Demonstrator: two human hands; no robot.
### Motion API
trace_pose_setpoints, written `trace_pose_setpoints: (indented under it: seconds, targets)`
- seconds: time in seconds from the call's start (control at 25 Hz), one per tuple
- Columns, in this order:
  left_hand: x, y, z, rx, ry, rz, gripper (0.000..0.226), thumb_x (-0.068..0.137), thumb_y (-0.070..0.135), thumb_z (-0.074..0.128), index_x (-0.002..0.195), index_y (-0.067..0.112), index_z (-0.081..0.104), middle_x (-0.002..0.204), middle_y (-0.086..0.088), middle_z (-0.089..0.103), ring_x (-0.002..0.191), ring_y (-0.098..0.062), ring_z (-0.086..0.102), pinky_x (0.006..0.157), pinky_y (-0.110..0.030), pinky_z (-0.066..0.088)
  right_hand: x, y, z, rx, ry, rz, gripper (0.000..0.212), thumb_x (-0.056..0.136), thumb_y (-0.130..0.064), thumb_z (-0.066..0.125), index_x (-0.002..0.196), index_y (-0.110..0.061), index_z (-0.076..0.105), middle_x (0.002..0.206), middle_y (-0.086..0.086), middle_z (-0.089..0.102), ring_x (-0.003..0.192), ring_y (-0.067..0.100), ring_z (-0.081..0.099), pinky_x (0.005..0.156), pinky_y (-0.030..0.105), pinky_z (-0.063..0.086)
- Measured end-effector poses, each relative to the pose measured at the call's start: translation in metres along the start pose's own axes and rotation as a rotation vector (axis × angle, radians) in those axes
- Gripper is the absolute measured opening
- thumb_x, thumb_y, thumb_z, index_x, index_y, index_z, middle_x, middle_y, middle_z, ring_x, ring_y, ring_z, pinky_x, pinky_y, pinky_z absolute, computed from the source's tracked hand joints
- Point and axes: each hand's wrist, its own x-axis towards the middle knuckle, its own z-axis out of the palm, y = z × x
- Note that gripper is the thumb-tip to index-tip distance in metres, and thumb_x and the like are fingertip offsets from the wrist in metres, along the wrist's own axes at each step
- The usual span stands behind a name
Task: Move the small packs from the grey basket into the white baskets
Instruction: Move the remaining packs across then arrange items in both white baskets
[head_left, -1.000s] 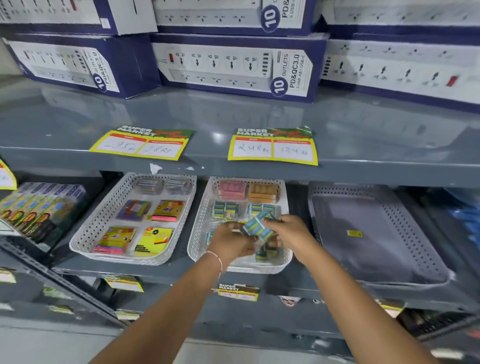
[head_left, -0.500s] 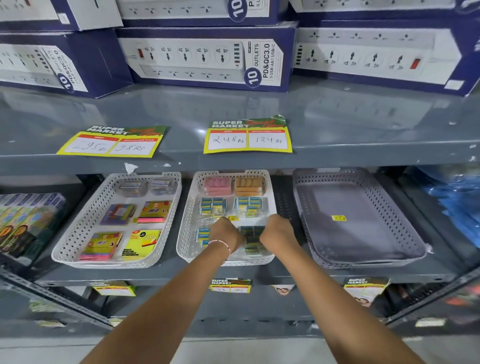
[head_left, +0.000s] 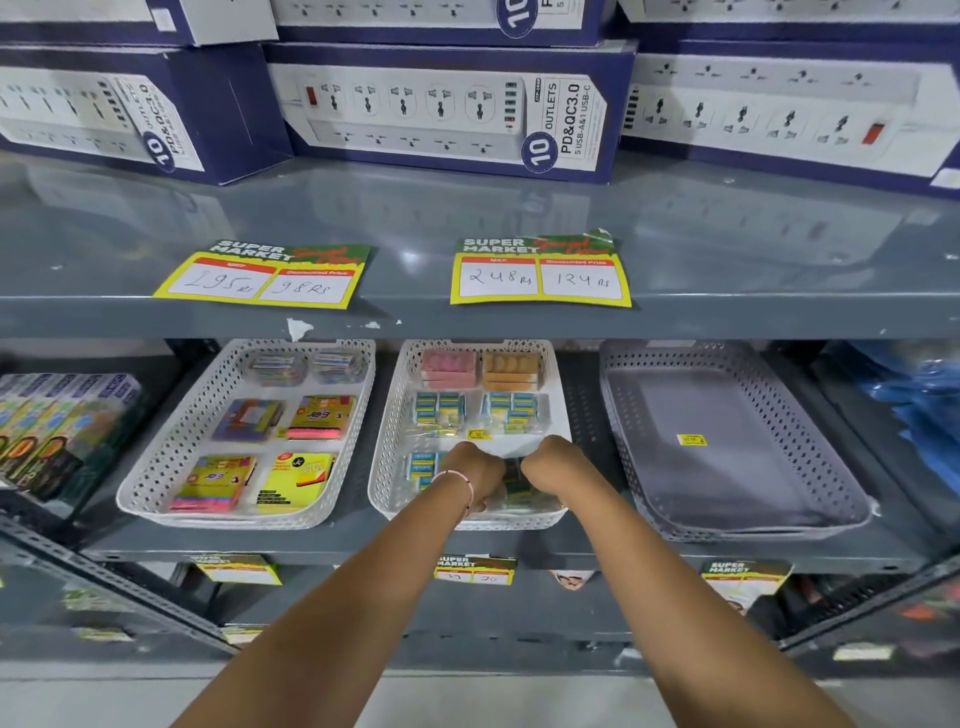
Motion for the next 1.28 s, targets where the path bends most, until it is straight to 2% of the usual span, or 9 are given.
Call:
trace_pose_setpoints:
  seconds: [0.12, 0.32, 0.52, 0.76, 0.92, 1.08, 1.16, 1.2, 1.28]
  targets:
    - [-0.003, 0.002, -0.002, -0.037, 0.015, 0.022, 0.034, 0.087, 0.017, 0.052, 0.112, -0.005, 0.063, 0.11, -0.024, 0.068, 0.076, -0.029, 0.062, 0.073, -0.039, 0.057, 0.003, 0.0, 0.002, 0.093, -0.004, 0.038, 0.01, 0.085, -0.015, 0.047, 0.088, -0.011, 0.055, 0.081, 0.005, 0.055, 0.067, 0.02, 0.051, 0.06, 0.025, 0.042]
    - [-0.003, 0.011, -0.001, 0.057, -0.003, 0.052, 0.034, 0.095, 0.016, 0.046, 0.118, -0.004, 0.06, 0.117, -0.022, 0.065, 0.103, -0.036, 0.064, 0.077, -0.037, 0.052, 0.006, -0.001, 0.0, 0.221, -0.035, 0.117, 0.017, 0.083, -0.009, 0.043, 0.088, -0.01, 0.059, 0.082, 0.01, 0.058, 0.067, 0.02, 0.053, 0.065, 0.029, 0.045]
    - [-0.01, 0.023, 0.0, 0.501, -0.067, 0.184, 0.028, 0.095, 0.02, 0.055, 0.112, -0.001, 0.062, 0.113, -0.016, 0.066, 0.103, -0.032, 0.062, 0.077, -0.032, 0.049, 0.0, -0.003, -0.003, 0.105, -0.015, 0.067, 0.019, 0.086, -0.01, 0.046, 0.098, -0.007, 0.061, 0.096, 0.014, 0.063, 0.079, 0.026, 0.057, 0.065, 0.029, 0.044]
    - [-0.001, 0.036, -0.003, 0.907, -0.217, 0.462, 0.062, 0.083, 0.027, 0.07, 0.136, 0.005, 0.048, 0.131, -0.011, 0.058, 0.116, -0.029, 0.057, 0.096, -0.036, 0.049, -0.006, -0.001, -0.016, -0.038, 0.065, 0.026, 0.018, 0.087, -0.003, 0.048, 0.103, -0.002, 0.057, 0.092, 0.012, 0.055, 0.084, 0.028, 0.058, 0.065, 0.028, 0.042]
    - [0.004, 0.042, -0.001, 1.061, -0.318, 0.473, 0.067, 0.069, 0.039, 0.083, 0.125, 0.01, 0.059, 0.116, -0.008, 0.065, 0.101, -0.026, 0.063, 0.083, -0.033, 0.054, -0.006, 0.006, -0.021, 0.037, 0.062, 0.025, 0.014, 0.086, -0.003, 0.047, 0.093, -0.004, 0.059, 0.09, 0.013, 0.056, 0.069, 0.022, 0.053, 0.053, 0.024, 0.04]
    - [0.007, 0.04, 0.002, 1.117, -0.255, 0.535, 0.063, 0.065, 0.036, 0.087, 0.116, 0.009, 0.064, 0.11, -0.009, 0.067, 0.097, -0.026, 0.064, 0.075, -0.03, 0.053, -0.004, 0.014, -0.023, 0.161, 0.069, 0.025, 0.03, 0.083, -0.001, 0.046, 0.106, -0.006, 0.063, 0.101, 0.015, 0.062, 0.086, 0.028, 0.061, 0.068, 0.027, 0.044]
    - [0.01, 0.038, 0.003, 1.104, -0.233, 0.554, 0.056, 0.064, 0.033, 0.087, 0.111, 0.009, 0.066, 0.107, -0.009, 0.068, 0.094, -0.026, 0.065, 0.069, -0.029, 0.051, -0.003, 0.016, -0.022, 0.185, 0.077, 0.013, 0.017, 0.081, -0.001, 0.045, 0.08, -0.011, 0.059, 0.078, 0.01, 0.056, 0.066, 0.022, 0.054, 0.057, 0.026, 0.04]
    - [0.01, 0.037, 0.004, 1.098, -0.235, 0.553, 0.056, 0.065, 0.033, 0.086, 0.111, 0.009, 0.065, 0.107, -0.01, 0.068, 0.094, -0.027, 0.065, 0.07, -0.03, 0.051, -0.002, 0.016, -0.021, 0.191, 0.081, 0.015, 0.015, 0.08, -0.002, 0.045, 0.073, -0.01, 0.055, 0.072, 0.008, 0.052, 0.061, 0.02, 0.049, 0.053, 0.026, 0.038]
    - [0.01, 0.034, 0.005, 1.077, -0.257, 0.562, 0.066, 0.065, 0.037, 0.087, 0.119, 0.01, 0.062, 0.116, -0.009, 0.066, 0.103, -0.027, 0.063, 0.08, -0.032, 0.052, -0.003, 0.016, -0.02, 0.202, 0.072, 0.011, 0.02, 0.081, -0.003, 0.046, 0.088, -0.008, 0.064, 0.085, 0.011, 0.061, 0.072, 0.024, 0.058, 0.062, 0.028, 0.045]
